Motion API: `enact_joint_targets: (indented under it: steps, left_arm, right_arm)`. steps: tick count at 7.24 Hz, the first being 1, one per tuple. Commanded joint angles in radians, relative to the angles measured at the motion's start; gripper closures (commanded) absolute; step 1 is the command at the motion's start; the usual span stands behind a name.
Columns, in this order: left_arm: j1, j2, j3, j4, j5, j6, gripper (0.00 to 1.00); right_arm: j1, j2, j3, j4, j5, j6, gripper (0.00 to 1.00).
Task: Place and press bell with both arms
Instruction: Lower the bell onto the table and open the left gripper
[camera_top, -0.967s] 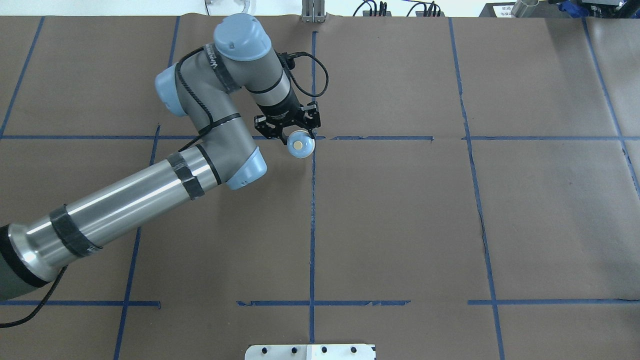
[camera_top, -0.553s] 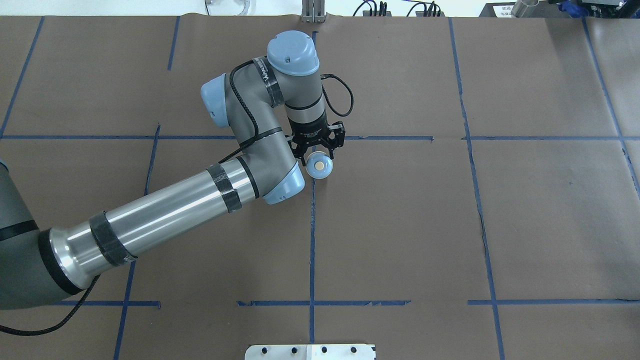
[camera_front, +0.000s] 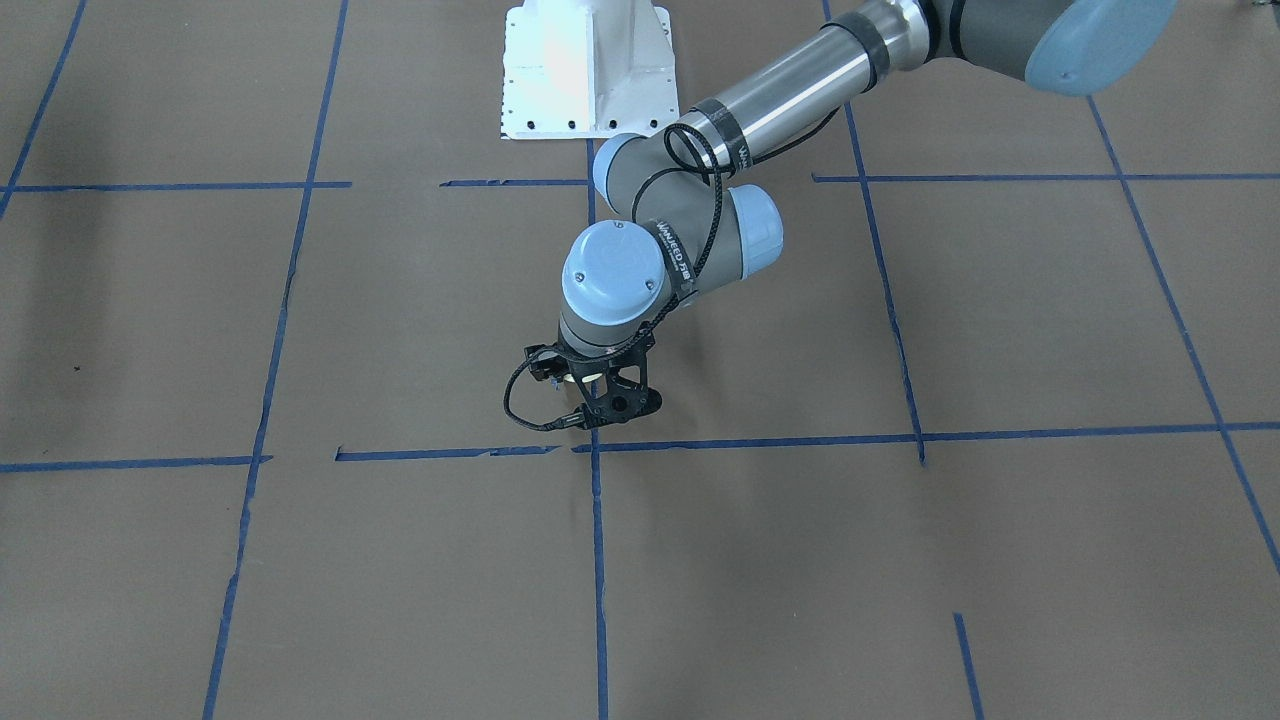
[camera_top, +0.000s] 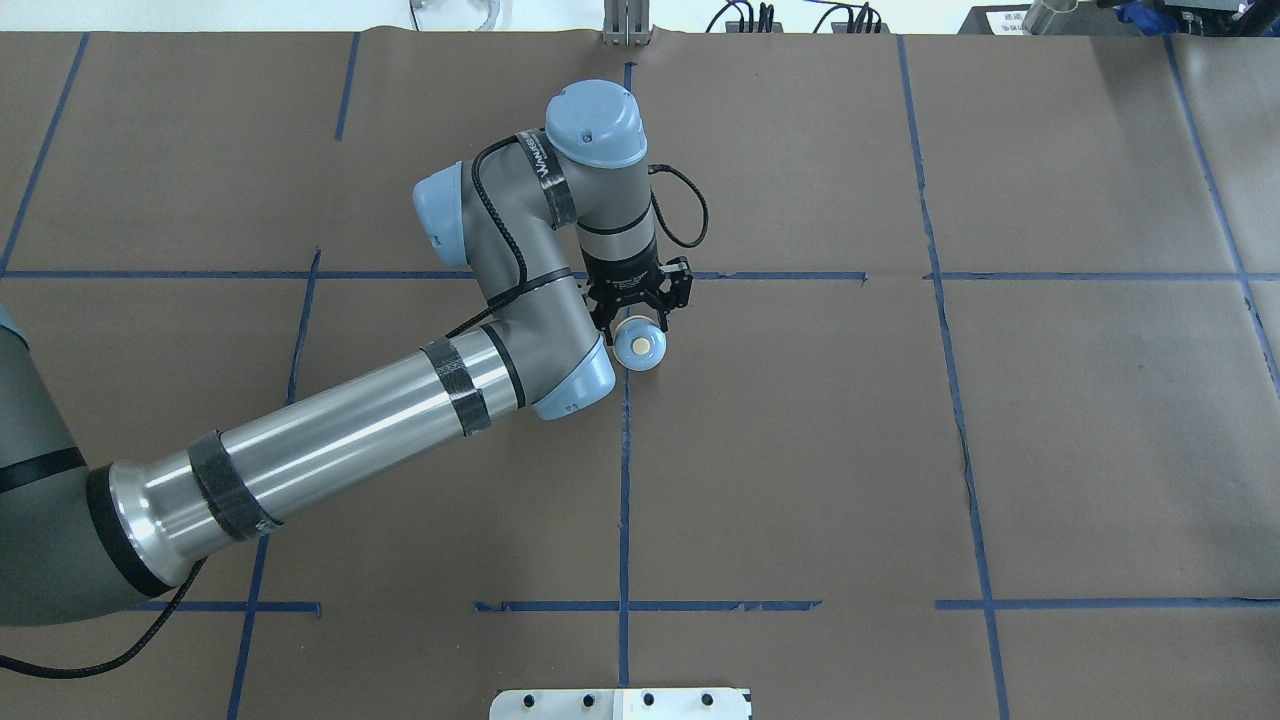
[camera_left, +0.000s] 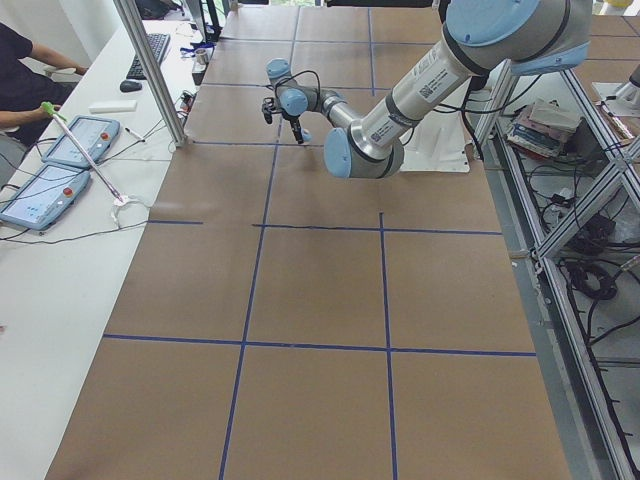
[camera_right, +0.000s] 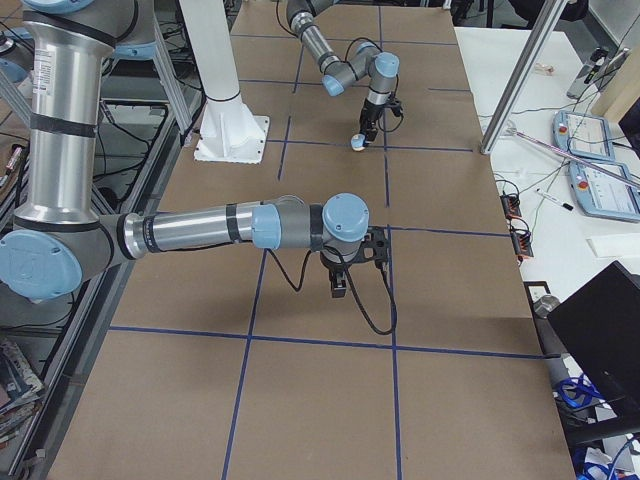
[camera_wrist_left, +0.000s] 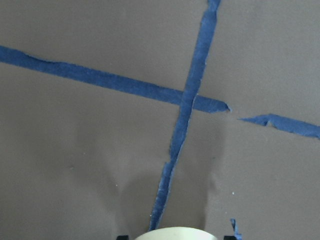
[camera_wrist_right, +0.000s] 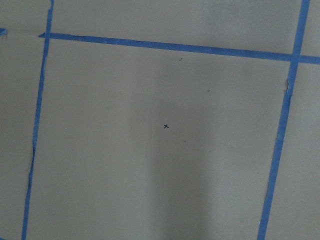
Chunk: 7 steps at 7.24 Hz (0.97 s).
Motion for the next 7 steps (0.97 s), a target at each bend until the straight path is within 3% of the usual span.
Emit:
enact_joint_targets:
  steps: [1, 2, 5, 6, 7]
  left_arm:
    - [0.001, 0.003, 0.000, 0.001, 0.015, -0.002, 0.38]
    - [0.001, 0.005, -0.001, 0.001, 0.041, 0.000, 0.00]
    - [-0.034, 0.006, -0.030, 0.006, 0.041, 0.001, 0.00]
    - [-0.064, 0.032, -0.105, 0.007, 0.041, 0.000, 0.00]
    - [-0.089, 0.127, -0.264, 0.007, 0.044, 0.000, 0.00]
  right_arm:
    - [-0.001, 0.002, 0.000, 0.000, 0.000, 0.000, 0.00]
    - [-0.001, 0.002, 0.000, 0.000, 0.000, 0.000, 0.00]
    - [-0.006, 0.005, 0.000, 0.001, -0.002, 0.000, 0.00]
    - [-0.009, 0.012, 0.006, 0.003, -0.003, 0.033, 0.00]
    - [-0.047, 0.075, 0.021, 0.004, -0.024, 0.196, 0.00]
